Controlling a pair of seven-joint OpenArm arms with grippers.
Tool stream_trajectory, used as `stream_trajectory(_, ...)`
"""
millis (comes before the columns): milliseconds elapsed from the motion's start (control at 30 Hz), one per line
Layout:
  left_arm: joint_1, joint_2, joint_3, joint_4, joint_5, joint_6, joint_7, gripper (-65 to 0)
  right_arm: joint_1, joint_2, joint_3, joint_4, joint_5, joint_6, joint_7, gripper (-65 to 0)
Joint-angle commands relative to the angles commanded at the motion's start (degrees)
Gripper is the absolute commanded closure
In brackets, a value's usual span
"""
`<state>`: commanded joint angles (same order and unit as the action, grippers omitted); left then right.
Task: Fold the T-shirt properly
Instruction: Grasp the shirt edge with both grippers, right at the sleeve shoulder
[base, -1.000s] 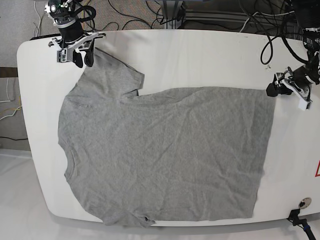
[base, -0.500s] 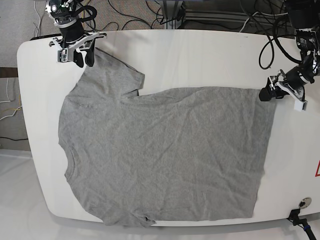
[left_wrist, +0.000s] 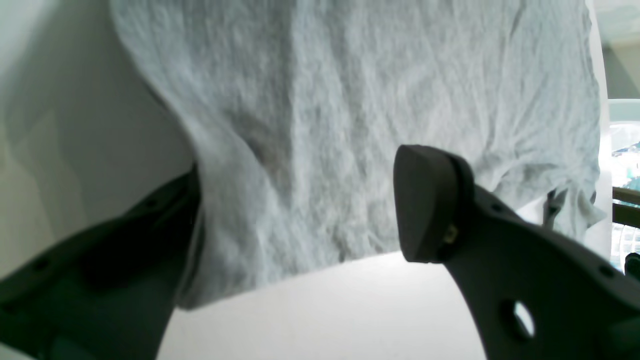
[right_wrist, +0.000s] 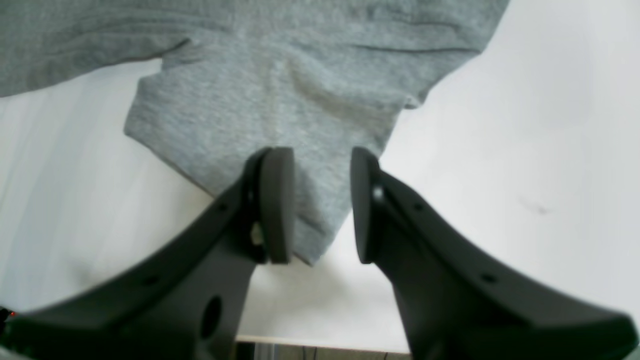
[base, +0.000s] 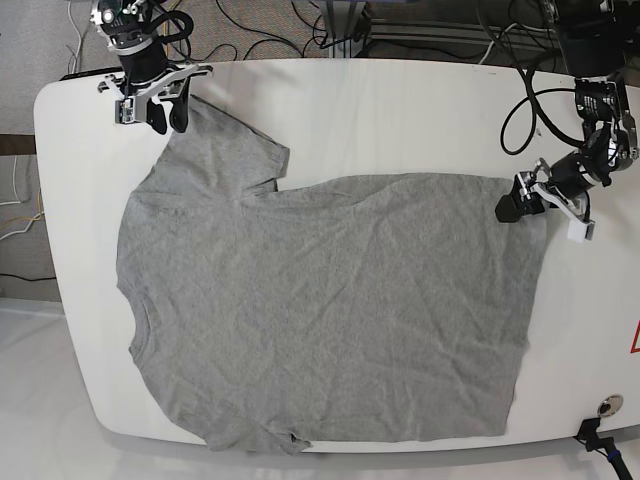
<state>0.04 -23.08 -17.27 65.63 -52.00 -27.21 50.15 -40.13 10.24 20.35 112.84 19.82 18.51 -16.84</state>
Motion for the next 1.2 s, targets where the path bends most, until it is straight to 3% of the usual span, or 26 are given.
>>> stream_trajectory(233, 0.0, 0.6, 0.0, 0.0, 0.0, 0.0, 0.0, -0.5, 0.3, 0.0, 0.0, 0.0, 0.0, 0.0, 0.0, -18.7)
stream_trajectory(367, 0.0, 0.6, 0.0, 0.0, 0.0, 0.0, 0.0, 0.0, 0.3, -0.1, 0.0, 0.0, 0.3, 0.0, 0.0, -18.7)
stream_trajectory(567, 0.0, 0.7, 0.0, 0.0, 0.0, 0.0, 0.0, 0.0, -0.2, -0.1, 0.3, 0.0, 11.3, -0.44, 0.0, -21.1)
stream_trajectory(700, 0.0, 0.7, 0.0, 0.0, 0.0, 0.0, 0.0, 0.0, -0.3, -0.1, 0.3, 0.0, 15.3, -0.53, -0.2, -38.8)
stream_trajectory(767, 0.0, 0.6, 0.0, 0.0, 0.0, 0.0, 0.0, 0.0, -0.1, -0.1, 0.4, 0.0, 17.4, -0.53, -2.5, -50.2)
stream_trajectory(833, 0.0, 0.6, 0.0, 0.0, 0.0, 0.0, 0.0, 0.0, 0.2, -0.1, 2.0, -0.2, 22.0, -0.53, -5.8, -55.1)
stream_trajectory(1033, 0.0, 0.6, 0.1, 0.0, 0.0, 0.0, 0.0, 0.0, 1.2, -1.7, 7.8, -5.5, 38.7, -0.53, -15.9, -55.1)
stream_trajectory(1200, 0.0, 0.6, 0.1, 0.0, 0.0, 0.0, 0.0, 0.0, 1.5, -1.5, 7.9, -10.3, 44.4, -0.53, -18.4, -55.1)
